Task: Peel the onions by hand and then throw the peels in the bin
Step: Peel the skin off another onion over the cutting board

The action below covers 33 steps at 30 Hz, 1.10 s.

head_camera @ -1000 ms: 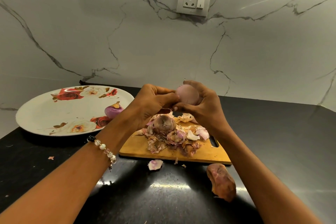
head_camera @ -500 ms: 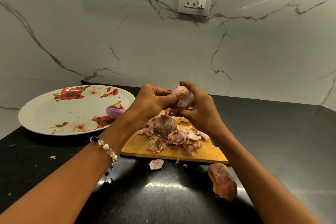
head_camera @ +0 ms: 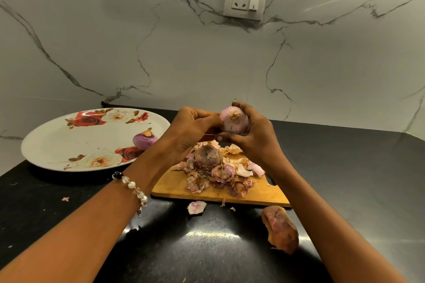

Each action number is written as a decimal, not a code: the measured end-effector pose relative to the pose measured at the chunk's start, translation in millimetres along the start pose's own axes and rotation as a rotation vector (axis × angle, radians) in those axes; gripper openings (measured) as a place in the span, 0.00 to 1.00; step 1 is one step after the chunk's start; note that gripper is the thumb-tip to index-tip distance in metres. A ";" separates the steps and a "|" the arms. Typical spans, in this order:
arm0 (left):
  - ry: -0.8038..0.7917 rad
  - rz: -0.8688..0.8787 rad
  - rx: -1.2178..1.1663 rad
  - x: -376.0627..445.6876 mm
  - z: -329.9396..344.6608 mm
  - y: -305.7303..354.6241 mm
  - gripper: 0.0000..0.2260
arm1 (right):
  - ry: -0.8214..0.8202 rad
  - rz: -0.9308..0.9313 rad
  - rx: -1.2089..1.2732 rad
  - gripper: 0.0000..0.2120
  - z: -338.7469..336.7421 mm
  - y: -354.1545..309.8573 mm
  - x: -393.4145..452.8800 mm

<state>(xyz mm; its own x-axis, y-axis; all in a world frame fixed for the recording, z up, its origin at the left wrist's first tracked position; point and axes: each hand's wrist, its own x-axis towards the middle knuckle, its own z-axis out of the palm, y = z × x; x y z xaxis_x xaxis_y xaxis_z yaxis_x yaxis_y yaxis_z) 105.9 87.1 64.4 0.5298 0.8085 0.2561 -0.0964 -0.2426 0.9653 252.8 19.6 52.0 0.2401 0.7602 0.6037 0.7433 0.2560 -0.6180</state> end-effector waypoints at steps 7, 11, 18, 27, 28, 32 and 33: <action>0.034 0.053 0.099 -0.9 -0.9 0.7 0.13 | -0.012 -0.012 -0.002 0.40 3.6 1.0 -0.9; 0.078 0.134 0.215 -1.7 3.0 -4.1 0.13 | -0.009 -0.015 0.006 0.41 4.3 -2.0 -2.3; 0.079 0.069 0.115 -0.1 1.5 -4.6 0.12 | 0.008 -0.007 0.039 0.43 1.3 -1.4 -1.1; -0.004 0.009 0.027 -1.0 -0.7 2.2 0.14 | 0.021 0.005 0.053 0.38 -1.2 4.2 -1.0; 0.000 0.013 0.037 -1.5 -0.8 2.5 0.14 | 0.021 0.001 0.055 0.39 -1.3 3.6 -1.6; 0.036 0.057 0.109 -2.3 0.6 0.1 0.13 | 0.020 -0.003 0.078 0.40 -1.1 2.5 -1.5; 0.053 0.068 0.118 -2.0 0.3 -1.1 0.12 | 0.018 0.003 0.096 0.40 -0.5 2.1 -1.2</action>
<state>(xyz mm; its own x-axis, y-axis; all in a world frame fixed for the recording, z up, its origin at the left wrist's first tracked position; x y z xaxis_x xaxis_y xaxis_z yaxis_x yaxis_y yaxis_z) 105.2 85.5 62.9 0.4796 0.8145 0.3265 -0.0290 -0.3571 0.9336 254.4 18.9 50.2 0.2540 0.7500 0.6107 0.6794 0.3110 -0.6646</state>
